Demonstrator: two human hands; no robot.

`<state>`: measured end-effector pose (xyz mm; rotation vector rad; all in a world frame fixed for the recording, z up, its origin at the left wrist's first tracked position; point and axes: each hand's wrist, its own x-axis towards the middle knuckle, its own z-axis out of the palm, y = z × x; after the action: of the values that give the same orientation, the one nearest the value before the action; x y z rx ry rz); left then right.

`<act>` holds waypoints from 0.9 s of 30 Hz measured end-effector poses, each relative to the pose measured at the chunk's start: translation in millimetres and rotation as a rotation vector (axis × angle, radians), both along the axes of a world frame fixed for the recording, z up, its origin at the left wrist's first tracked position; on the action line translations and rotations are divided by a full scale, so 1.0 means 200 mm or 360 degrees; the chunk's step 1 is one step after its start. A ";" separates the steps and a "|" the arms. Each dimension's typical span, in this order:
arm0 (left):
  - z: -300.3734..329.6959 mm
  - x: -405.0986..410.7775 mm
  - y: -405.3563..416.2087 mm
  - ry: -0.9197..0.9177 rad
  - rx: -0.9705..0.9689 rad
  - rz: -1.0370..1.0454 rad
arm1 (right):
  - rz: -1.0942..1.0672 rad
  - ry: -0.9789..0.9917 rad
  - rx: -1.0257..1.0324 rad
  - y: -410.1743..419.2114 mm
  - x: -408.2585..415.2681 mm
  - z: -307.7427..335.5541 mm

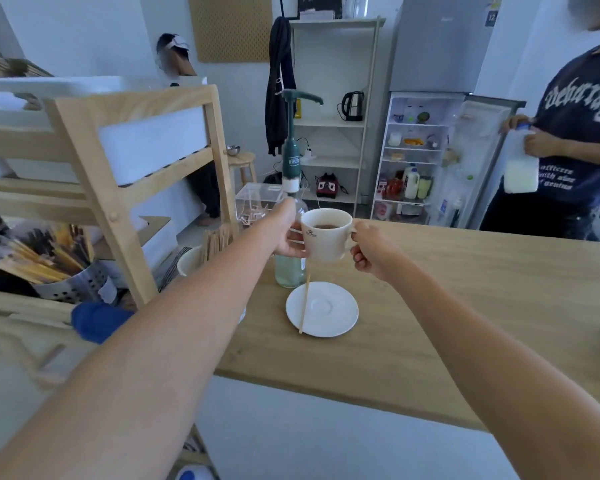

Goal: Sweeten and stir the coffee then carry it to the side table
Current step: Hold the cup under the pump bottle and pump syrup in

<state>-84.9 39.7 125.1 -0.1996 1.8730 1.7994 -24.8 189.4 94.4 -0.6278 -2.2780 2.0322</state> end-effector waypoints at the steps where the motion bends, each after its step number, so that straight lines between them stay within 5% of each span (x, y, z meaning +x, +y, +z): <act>1: -0.05 0.01 0.00 -0.0011 -0.0039 -0.0016 | 0.0002 -0.0034 -0.0004 0.00 0.00 -0.05; 11: -0.42 0.00 0.03 -0.0126 -0.0152 0.0076 | 0.0088 -0.0161 -0.0129 0.04 0.05 -0.43; 27: -0.60 -0.01 0.09 -0.0129 -0.0287 0.0040 | 0.0142 -0.0217 -0.0181 0.06 0.05 -0.66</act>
<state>-86.7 56.7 5.2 -0.3577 1.9820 1.6134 -15.7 200.6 -38.1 -0.7045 -2.3155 2.2392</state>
